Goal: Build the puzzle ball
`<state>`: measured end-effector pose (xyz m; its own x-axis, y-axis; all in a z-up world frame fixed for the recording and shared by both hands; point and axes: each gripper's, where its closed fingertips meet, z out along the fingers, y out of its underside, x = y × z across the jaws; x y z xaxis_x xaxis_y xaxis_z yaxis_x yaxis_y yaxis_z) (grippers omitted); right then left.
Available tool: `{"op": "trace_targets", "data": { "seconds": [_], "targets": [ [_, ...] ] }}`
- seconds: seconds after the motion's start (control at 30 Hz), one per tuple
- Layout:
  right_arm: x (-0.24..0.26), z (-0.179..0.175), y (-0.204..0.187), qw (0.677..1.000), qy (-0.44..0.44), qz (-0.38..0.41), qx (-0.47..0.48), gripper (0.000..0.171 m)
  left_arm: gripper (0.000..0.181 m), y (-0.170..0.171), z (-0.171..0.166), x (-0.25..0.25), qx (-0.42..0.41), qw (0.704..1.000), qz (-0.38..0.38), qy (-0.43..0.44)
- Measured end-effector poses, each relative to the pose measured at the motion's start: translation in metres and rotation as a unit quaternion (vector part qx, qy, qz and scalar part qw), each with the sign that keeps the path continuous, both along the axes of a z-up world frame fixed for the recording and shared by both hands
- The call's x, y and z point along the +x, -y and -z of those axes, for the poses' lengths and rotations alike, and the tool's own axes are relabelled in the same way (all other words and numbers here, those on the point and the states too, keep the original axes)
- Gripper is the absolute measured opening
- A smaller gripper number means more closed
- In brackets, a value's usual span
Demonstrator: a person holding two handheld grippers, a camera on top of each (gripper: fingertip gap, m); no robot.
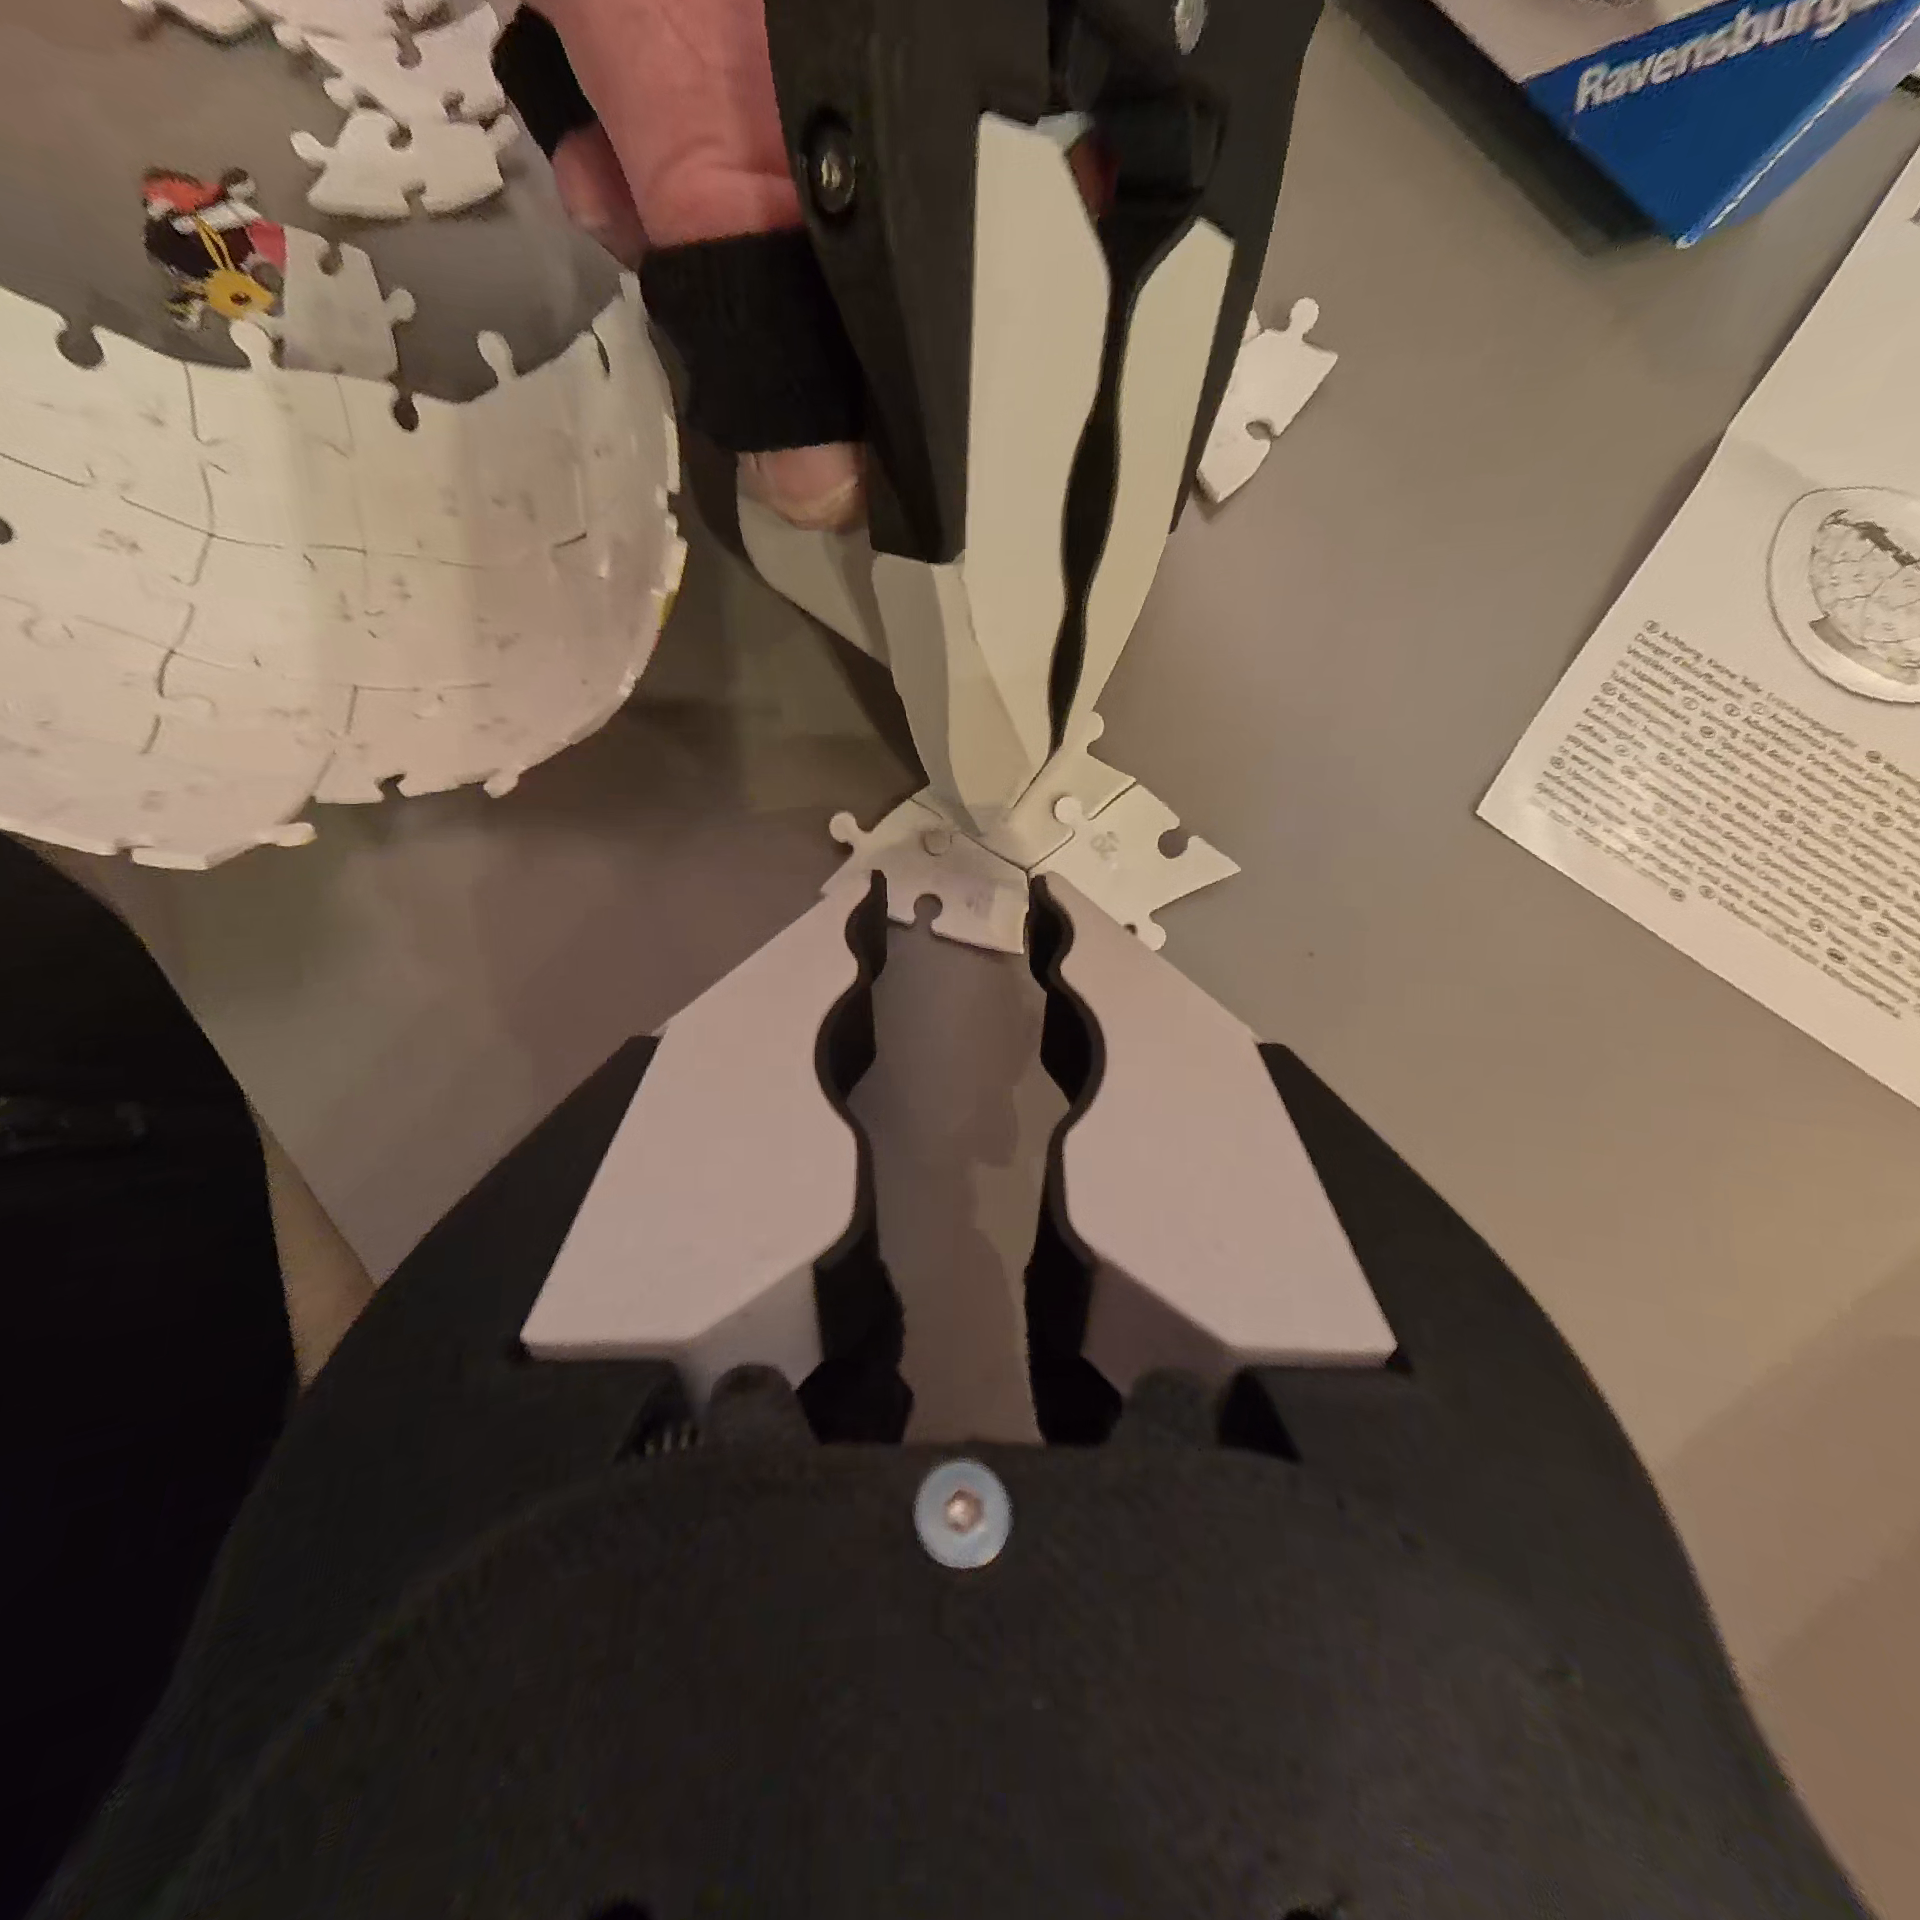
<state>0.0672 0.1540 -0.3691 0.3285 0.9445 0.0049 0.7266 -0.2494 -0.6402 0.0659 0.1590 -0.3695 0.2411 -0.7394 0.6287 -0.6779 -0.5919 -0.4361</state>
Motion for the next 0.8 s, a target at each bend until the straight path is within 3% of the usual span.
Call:
{"op": "trace_targets", "data": {
  "seconds": [0.03,0.57,0.7,0.8],
  "targets": [
    [0.0,0.001,0.0,1.0,0.003,-0.003,0.004,0.024,0.002,0.0,0.0,0.0,0.0,1.0,0.0,-0.001],
    [0.001,0.004,-0.004,0.999,0.015,-0.007,-0.034,0.013,0.001,0.0,0.001,0.003,-0.011,1.0,0.002,-0.01],
    [-0.002,-0.016,-0.003,0.999,-0.028,-0.005,-0.034,0.021,0.002,0.001,0.0,0.004,-0.008,1.0,-0.001,-0.014],
    [0.01,-0.01,-0.001,1.0,0.009,-0.007,-0.025,0.026,0.002,0.003,0.0,0.004,-0.006,1.0,0.0,-0.017]
  ]
}}
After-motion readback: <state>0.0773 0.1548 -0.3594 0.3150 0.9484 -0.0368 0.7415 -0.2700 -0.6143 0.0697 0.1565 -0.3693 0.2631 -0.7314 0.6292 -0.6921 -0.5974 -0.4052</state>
